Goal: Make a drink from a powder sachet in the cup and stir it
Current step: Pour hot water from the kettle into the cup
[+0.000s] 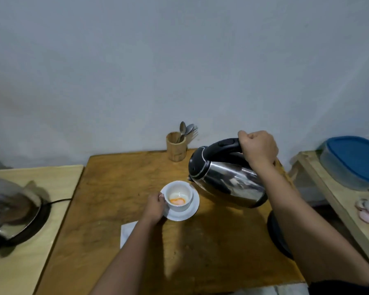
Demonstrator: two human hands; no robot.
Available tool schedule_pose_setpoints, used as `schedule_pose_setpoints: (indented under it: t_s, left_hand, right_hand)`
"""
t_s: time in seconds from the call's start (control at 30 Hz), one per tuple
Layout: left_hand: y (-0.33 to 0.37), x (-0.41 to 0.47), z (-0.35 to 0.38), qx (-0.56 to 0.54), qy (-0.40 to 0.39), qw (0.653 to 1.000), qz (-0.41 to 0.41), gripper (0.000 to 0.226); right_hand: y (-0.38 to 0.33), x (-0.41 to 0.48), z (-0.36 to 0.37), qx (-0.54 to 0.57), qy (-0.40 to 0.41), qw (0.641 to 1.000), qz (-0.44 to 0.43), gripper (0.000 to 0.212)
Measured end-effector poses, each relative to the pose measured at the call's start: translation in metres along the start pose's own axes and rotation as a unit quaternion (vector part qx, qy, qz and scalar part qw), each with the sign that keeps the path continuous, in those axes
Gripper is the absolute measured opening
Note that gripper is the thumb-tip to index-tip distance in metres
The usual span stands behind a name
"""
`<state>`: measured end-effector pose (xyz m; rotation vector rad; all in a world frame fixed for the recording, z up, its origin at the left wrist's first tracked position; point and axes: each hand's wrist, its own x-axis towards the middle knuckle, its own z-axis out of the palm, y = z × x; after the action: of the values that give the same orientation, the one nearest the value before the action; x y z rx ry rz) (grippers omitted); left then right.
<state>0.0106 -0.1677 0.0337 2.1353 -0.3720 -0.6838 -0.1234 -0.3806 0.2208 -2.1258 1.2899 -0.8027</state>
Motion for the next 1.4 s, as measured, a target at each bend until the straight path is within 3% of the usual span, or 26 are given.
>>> schedule_pose_setpoints:
  t_s: [0.47,1.4]
  left_hand:
    - [-0.003,-0.002,-0.005,-0.014,-0.005,1.0,-0.012,0.032]
    - [0.003,-0.006,-0.008,-0.013,-0.009,1.0,-0.02,0.032]
  right_hand:
    - [-0.047,-0.01,0.048,-0.123,-0.113,0.966,-0.199,0.044]
    - [-0.063,-0.007,0.049,-0.178,-0.109,0.944,-0.255,0.044]
